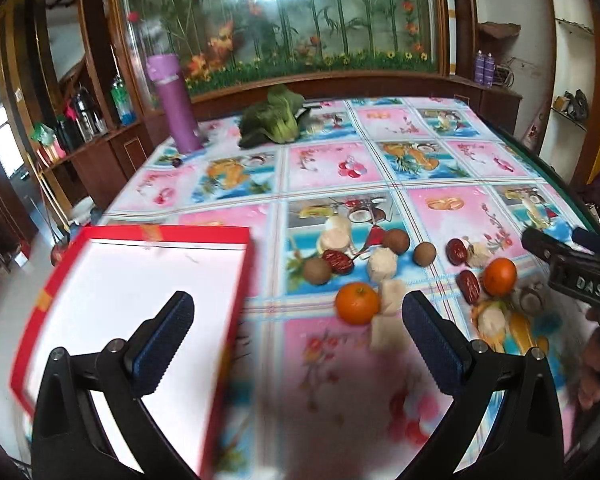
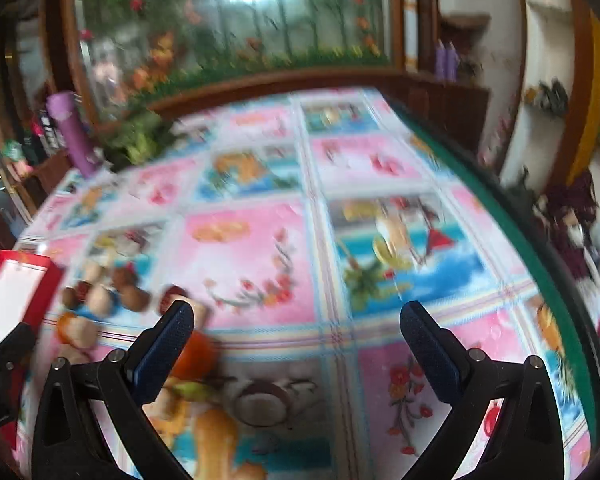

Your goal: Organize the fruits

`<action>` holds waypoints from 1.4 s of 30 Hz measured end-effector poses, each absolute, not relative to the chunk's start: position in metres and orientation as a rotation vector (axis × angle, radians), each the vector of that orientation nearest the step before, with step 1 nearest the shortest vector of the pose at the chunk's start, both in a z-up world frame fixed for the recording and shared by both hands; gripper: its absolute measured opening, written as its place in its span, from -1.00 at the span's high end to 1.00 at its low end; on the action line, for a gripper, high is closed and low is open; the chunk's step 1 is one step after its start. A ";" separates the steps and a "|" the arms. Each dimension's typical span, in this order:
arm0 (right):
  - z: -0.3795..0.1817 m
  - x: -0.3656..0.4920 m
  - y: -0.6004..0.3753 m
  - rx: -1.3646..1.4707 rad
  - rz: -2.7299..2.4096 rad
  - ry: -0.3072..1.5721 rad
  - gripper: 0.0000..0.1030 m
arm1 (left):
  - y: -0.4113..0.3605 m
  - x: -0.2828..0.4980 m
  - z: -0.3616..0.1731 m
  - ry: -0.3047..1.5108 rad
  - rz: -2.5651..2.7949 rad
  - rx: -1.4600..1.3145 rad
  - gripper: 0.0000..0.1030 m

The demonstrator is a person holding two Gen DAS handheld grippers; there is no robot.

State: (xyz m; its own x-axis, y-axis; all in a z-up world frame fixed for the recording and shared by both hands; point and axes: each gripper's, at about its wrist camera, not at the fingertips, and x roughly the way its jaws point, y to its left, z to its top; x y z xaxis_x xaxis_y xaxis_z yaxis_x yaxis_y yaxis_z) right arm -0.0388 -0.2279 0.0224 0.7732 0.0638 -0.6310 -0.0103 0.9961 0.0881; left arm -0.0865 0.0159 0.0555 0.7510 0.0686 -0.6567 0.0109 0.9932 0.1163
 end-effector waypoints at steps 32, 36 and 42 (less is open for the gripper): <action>0.025 -0.057 -0.196 0.039 0.229 0.649 -0.99 | 0.029 -0.107 0.051 0.777 0.040 0.070 -1.00; 0.023 -0.056 -0.198 0.051 0.242 0.660 -0.83 | 0.041 -0.097 0.048 0.794 0.025 0.047 -1.00; 0.010 -0.045 -0.200 0.071 0.243 0.748 -0.18 | 0.048 -0.081 0.041 0.820 -0.013 0.042 -0.74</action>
